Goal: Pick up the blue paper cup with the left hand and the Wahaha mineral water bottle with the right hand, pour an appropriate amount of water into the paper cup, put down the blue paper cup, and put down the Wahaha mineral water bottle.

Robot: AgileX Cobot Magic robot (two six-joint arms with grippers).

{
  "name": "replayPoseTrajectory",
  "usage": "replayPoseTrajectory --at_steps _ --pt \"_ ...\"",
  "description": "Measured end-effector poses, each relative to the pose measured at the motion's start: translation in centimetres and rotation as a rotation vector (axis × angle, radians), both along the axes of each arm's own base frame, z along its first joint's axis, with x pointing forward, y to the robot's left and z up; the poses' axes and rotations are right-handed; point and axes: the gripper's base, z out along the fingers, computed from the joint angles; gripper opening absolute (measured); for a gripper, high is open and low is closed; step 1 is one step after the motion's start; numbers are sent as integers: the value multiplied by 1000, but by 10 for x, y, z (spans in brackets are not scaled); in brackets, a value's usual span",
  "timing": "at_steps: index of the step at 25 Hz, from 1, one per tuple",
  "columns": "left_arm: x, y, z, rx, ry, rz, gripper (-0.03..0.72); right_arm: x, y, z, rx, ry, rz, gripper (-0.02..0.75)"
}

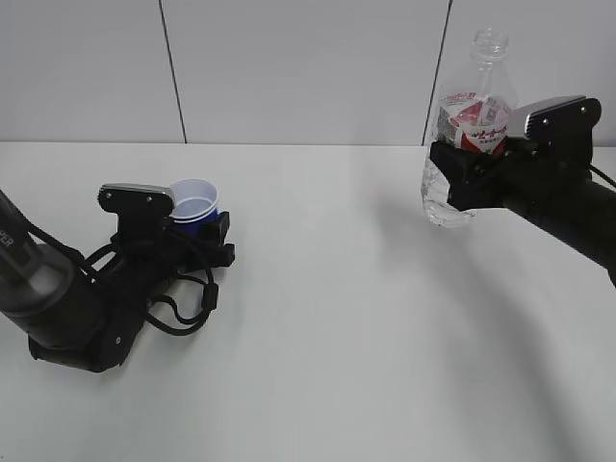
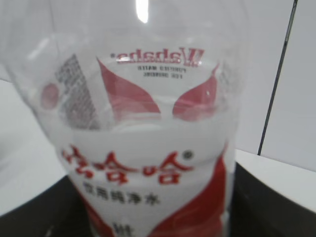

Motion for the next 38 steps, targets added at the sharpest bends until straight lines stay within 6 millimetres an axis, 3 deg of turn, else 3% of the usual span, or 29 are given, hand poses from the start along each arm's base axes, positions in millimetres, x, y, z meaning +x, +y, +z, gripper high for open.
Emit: replayPoseTrajectory --at_steps 8,24,38 --pt "0 0 0 32 -7 -6 534 0 0 0 -1 -2 4 443" --pt "-18 11 -7 78 61 3 534 0 0 1 1 -7 5 443" --pt "-47 24 27 78 59 -5 534 0 1 1 2 -10 7 443"
